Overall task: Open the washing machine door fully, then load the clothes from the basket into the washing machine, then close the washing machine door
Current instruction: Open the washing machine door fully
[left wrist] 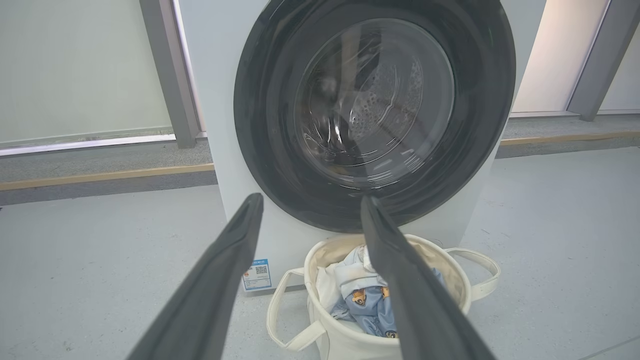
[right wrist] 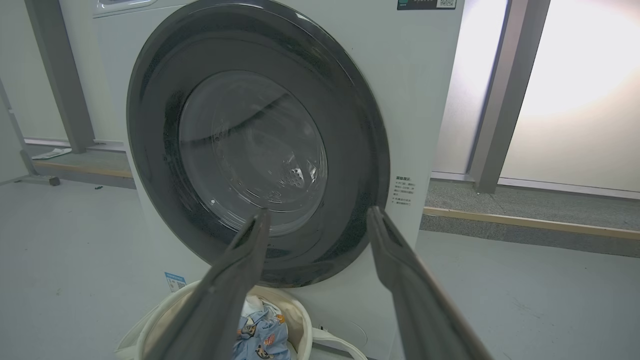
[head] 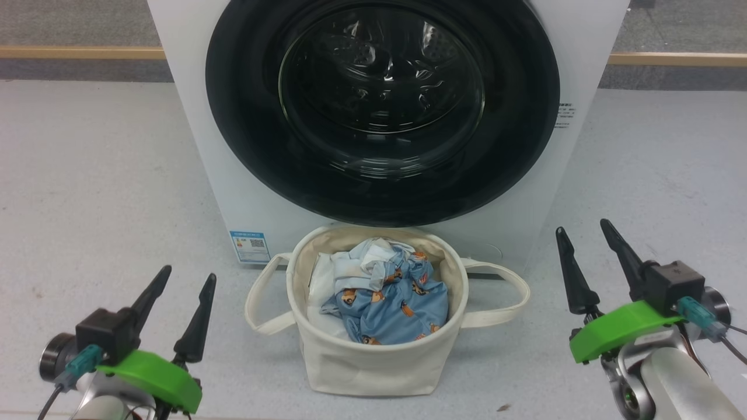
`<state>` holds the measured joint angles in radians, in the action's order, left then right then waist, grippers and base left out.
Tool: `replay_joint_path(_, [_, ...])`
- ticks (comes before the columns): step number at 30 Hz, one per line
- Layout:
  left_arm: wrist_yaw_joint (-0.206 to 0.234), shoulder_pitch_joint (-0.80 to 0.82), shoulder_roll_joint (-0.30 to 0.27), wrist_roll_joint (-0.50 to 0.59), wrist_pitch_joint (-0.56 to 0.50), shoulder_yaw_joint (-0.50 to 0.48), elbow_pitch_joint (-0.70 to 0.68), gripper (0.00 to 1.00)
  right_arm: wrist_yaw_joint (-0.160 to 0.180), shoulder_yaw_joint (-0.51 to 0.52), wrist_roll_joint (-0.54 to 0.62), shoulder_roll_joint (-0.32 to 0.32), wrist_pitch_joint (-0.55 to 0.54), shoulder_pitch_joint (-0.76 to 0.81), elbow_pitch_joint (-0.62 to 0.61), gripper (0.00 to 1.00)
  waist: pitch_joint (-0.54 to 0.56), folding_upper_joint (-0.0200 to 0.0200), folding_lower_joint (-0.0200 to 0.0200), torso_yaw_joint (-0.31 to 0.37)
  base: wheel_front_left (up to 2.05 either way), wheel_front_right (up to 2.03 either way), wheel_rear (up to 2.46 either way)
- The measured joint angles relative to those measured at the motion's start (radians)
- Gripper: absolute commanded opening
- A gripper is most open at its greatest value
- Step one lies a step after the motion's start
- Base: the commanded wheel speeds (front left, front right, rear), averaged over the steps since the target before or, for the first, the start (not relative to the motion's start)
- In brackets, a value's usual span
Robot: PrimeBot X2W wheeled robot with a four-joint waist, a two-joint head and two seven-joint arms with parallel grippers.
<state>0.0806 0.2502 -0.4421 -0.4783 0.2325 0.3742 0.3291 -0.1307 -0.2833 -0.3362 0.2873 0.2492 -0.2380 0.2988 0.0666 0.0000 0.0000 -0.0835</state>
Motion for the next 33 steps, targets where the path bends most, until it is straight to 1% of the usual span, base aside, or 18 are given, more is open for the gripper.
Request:
replay_joint_path(7, [0.0,0.0,-0.003,0.0,0.007,0.001,0.007,1.0,0.0,0.006,-0.008,-0.004,0.0,0.002,0.001,1.0,0.002,0.0,-0.0001,0.0,1.16,-0.06,-1.09])
replay_joint_path(16, [-0.002,0.0,-0.003,0.0,0.009,0.008,0.029,1.0,0.0,0.011,-0.009,-0.006,0.0,0.002,0.005,1.0,0.003,0.0,0.0,0.0,1.69,0.48,-2.17])
replay_joint_path(22, [-0.004,0.012,-0.003,0.0,0.012,0.02,0.039,1.0,0.0,0.008,-0.019,-0.006,0.0,0.001,0.005,1.0,0.003,0.0,0.0001,0.001,1.32,1.13,-2.45])
replay_joint_path(27, [-0.019,0.02,0.0,-0.006,0.013,0.026,0.046,1.0,0.0,0.007,-0.029,-0.006,0.0,0.002,0.01,1.0,0.004,0.0,0.0001,0.004,0.93,1.51,-2.44])
replay_joint_path(33, [-0.019,0.019,0.002,-0.018,0.016,0.026,0.056,1.0,0.0,0.005,-0.035,-0.005,0.0,0.009,0.012,1.0,0.006,0.0,-0.0003,0.007,0.89,1.04,-1.94])
